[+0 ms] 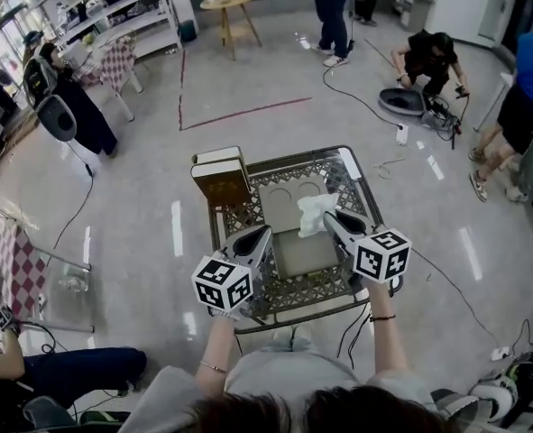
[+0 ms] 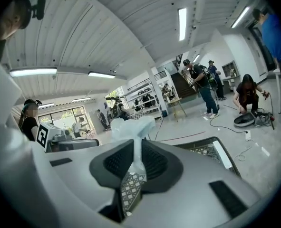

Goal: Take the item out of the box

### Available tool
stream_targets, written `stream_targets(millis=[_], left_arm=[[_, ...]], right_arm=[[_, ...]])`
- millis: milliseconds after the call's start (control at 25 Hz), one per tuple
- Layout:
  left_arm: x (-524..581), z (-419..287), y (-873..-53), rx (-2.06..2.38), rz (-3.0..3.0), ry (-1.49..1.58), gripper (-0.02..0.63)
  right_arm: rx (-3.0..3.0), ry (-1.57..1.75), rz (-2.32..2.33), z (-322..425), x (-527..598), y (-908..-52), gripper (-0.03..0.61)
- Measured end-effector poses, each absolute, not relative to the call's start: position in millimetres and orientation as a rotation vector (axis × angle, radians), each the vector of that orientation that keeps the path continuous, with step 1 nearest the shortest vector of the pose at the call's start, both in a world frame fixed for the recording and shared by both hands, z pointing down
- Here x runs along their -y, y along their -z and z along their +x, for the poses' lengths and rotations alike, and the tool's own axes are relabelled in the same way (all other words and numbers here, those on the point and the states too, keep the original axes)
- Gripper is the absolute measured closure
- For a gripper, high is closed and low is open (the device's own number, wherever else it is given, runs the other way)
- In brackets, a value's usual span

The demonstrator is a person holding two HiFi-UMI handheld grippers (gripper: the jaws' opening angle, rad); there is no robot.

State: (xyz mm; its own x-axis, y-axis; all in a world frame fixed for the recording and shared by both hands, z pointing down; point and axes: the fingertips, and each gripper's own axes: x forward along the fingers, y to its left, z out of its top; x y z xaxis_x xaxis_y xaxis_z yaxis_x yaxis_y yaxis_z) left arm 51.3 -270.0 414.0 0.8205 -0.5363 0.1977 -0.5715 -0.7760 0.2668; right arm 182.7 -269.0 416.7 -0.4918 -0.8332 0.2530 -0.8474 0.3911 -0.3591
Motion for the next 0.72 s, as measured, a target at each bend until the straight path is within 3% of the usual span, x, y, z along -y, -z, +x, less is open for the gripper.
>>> stream_targets(millis=[720], left_arm=[[258.9,49.3,-320.3,0.866,2.879,0.034,0.597]], right_arm=[[2.726,-0.322,1.755,215.5,226.0,-310.3,0.512]])
